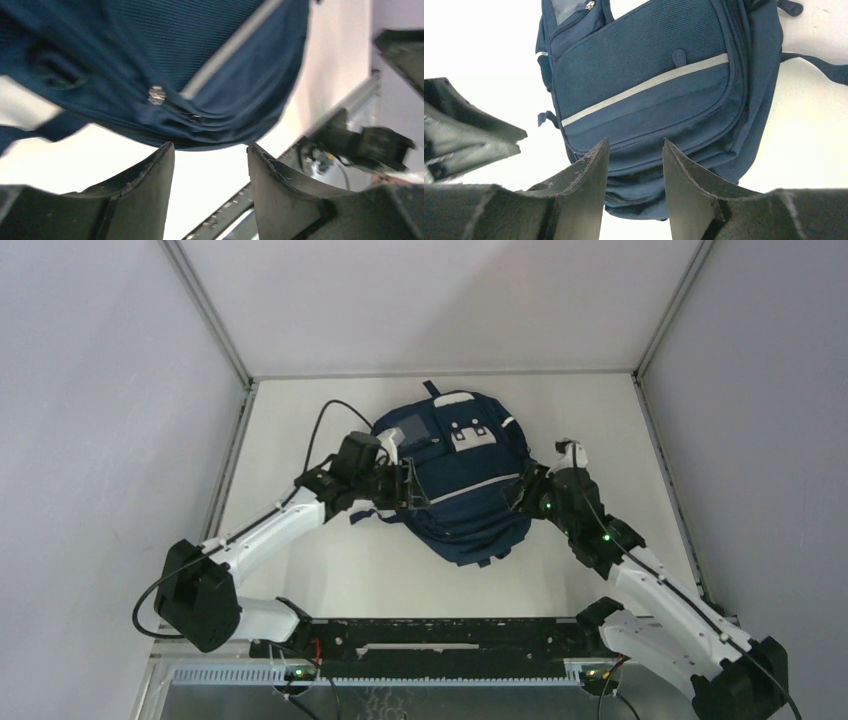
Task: Pack the student bag
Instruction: Adjust the student bag at the center of the board.
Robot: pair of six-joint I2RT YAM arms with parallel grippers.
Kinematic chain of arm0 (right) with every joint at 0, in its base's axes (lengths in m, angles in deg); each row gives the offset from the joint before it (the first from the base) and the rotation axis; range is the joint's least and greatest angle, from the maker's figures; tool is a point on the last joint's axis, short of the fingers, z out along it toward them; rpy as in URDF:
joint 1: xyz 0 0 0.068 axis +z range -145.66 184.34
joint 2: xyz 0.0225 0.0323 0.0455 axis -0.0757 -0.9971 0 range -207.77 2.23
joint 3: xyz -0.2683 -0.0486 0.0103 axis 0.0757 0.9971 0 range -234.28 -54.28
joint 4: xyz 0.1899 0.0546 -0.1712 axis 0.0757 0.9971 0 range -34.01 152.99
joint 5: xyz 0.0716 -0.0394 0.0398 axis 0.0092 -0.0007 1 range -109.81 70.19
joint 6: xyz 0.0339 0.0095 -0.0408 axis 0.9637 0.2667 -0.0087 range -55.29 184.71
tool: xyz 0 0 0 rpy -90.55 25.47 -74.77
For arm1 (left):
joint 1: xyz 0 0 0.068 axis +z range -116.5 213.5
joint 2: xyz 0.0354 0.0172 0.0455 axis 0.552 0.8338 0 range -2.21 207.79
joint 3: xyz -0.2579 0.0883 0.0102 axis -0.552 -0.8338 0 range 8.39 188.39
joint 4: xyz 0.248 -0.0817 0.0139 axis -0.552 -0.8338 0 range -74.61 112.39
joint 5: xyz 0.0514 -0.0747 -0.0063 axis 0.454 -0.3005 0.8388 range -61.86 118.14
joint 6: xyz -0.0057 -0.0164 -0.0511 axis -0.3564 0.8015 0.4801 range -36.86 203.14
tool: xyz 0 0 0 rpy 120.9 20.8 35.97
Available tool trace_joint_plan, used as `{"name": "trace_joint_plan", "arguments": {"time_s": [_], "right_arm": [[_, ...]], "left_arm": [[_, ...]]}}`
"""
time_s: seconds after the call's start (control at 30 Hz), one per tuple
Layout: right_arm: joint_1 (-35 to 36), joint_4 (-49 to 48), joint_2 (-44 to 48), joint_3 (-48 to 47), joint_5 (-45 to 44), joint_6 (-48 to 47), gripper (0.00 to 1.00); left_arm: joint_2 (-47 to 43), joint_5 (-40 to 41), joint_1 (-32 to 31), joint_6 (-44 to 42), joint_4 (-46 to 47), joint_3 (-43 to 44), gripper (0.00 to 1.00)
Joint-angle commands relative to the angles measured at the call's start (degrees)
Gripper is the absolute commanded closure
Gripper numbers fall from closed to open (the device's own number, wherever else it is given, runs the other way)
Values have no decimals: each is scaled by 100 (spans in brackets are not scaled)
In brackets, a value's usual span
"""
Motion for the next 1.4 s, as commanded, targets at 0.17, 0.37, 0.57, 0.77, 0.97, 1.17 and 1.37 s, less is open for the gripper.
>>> {"name": "trace_joint_plan", "arguments": {"time_s": [0.17, 0.37, 0.57, 0.77, 0.97, 1.17, 1.37], "right_arm": [[40, 900, 432, -104, 125, -20, 49], [48, 588, 143, -108, 350, -26, 49], [204, 346, 5, -108, 600, -9, 49], [601, 682, -229, -205, 13, 47, 49], [643, 714, -189, -205, -41, 3, 49], [816, 674, -425, -223, -96, -232, 48], [1503, 745, -1150, -465, -709, -272, 48]], "left_arm": [[50, 1703, 98, -1354, -721, 29, 41], [25, 1645, -169, -1649, -115, -262, 42], [306, 1641, -281, -1661, 451, -344, 44], [795, 1520, -286, -1576, 677, -285, 49], [1062, 1467, -282, -1438, 985, -166, 54], [977, 1479, -280, -1288, 1052, -39, 91], [602, 1426, -282, -1157, 895, 44, 100]]}}
